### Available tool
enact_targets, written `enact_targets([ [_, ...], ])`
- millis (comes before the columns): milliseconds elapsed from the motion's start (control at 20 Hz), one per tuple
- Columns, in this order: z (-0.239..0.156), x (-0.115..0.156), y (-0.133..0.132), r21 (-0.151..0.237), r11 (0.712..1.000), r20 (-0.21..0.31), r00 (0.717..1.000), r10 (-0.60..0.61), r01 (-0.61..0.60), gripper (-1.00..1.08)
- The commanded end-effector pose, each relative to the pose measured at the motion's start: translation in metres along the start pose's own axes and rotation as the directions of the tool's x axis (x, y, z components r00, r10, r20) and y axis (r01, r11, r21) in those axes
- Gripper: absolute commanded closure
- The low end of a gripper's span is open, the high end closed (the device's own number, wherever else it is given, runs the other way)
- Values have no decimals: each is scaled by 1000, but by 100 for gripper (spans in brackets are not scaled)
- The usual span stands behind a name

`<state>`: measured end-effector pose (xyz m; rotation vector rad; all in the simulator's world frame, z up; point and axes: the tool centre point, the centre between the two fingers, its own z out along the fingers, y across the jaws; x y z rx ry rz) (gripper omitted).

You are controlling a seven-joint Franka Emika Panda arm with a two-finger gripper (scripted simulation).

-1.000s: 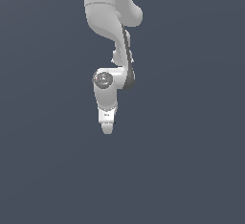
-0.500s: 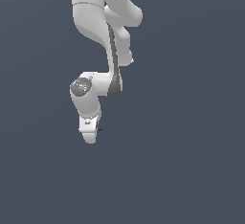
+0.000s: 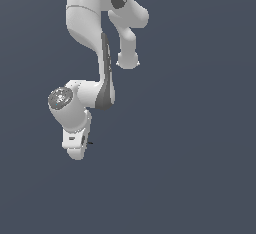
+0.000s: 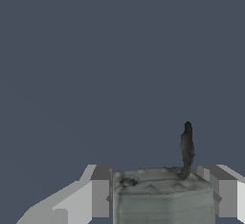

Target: Pick up the object and move it to a goal position.

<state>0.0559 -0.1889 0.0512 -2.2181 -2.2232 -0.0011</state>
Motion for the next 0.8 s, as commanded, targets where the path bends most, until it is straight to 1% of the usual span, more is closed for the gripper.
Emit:
enact_targets([
  [0, -3, -10, 8, 0, 1000, 0, 1000, -1, 1, 108],
  [350, -6, -27, 23, 0, 1000, 0, 1000, -1, 1, 108],
  [750, -8, -33, 28, 0, 1000, 1, 1000, -1, 1, 108],
])
